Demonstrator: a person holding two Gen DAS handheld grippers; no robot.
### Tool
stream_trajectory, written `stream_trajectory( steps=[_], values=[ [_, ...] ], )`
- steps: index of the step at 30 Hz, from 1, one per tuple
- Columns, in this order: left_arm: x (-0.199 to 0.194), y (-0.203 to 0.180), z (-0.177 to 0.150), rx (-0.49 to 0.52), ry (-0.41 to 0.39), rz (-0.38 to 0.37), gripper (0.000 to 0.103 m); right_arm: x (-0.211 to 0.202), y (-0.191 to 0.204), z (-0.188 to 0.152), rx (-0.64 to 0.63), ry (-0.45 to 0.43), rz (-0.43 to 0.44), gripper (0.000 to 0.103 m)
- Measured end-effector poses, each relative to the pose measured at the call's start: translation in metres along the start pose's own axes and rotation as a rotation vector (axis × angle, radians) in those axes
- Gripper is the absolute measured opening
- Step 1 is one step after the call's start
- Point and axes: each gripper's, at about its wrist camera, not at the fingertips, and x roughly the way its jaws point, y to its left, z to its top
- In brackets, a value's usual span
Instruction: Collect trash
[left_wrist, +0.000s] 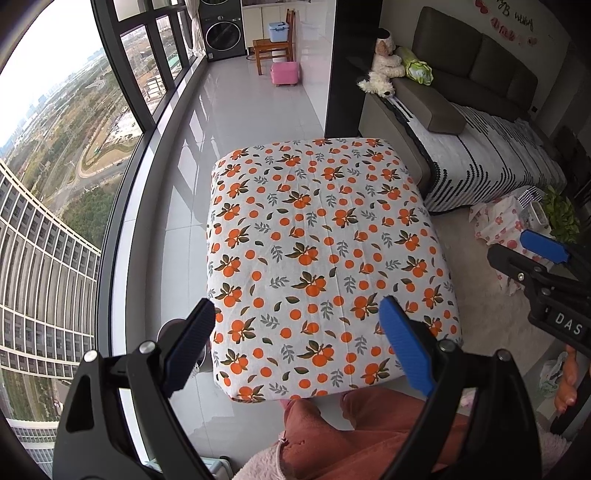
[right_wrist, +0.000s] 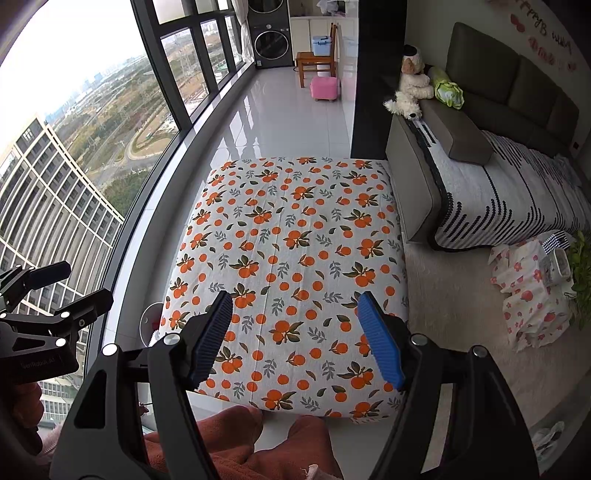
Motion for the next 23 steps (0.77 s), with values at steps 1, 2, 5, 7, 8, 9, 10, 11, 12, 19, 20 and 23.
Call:
stream_trajectory(
  steps=[1, 2, 5, 7, 8, 9, 10, 11, 12, 19, 20, 23],
  values=[
    [-0.0001, 0.0, -0.0001, 0.001, 0.001, -0.001, 0.09, 0.0, 0.0001, 0.0, 0.0, 0.0, 0.0, 0.068],
    [-0.0002, 0.0, 0.0, 0.0, 0.001, 0.0, 0.09, 0.0, -0.0001, 0.0001, 0.0, 0.0, 0.0, 0.068],
    [-0.0003, -0.0001, -0.0001, 0.0, 0.001, 0.0, 0.09, -0.0002, 0.0003, 0.0, -0.001, 0.0, 0.0, 0.068],
    [-0.0002, -0.0004, -0.0001, 0.001, 0.001, 0.001, 0.09, -0.0002, -0.0003, -0.0002, 0.0, 0.0, 0.001, 0.068],
    [-0.0002, -0.0007, -0.0002, 0.002, 0.001, 0.002, 0.09, -0.0003, -0.0002, -0.0003, 0.0, 0.0, 0.0, 0.068],
    [-0.0006, -0.0014, -0.0006, 0.003, 0.0, 0.003, 0.09, -0.0003, -0.0002, -0.0003, 0.0, 0.0, 0.0, 0.068],
    [-0.0007, -0.0023, -0.0005, 0.004, -0.001, 0.004, 0.09, -0.0003, -0.0002, -0.0004, 0.001, 0.0, 0.0, 0.068],
    [-0.0005, -0.0014, -0.0006, 0.003, 0.0, 0.002, 0.09, -0.0003, 0.0001, -0.0003, 0.001, 0.0, 0.0, 0.068],
    [-0.0005, -0.0015, -0.0005, 0.002, 0.0, 0.003, 0.09, -0.0004, 0.0, -0.0004, 0.001, 0.0, 0.001, 0.068],
    [-0.0011, -0.0021, -0.0017, 0.004, 0.002, 0.028, 0.09, -0.0006, 0.0, -0.0008, 0.001, -0.001, 0.001, 0.068],
    [-0.0018, -0.0005, -0.0021, 0.003, 0.001, 0.028, 0.09, -0.0008, 0.0, -0.001, 0.002, -0.002, 0.001, 0.068],
    [-0.0029, 0.0018, -0.0026, 0.002, -0.001, 0.028, 0.09, -0.0008, 0.0005, -0.0009, 0.001, -0.002, 0.0, 0.068]
  ],
)
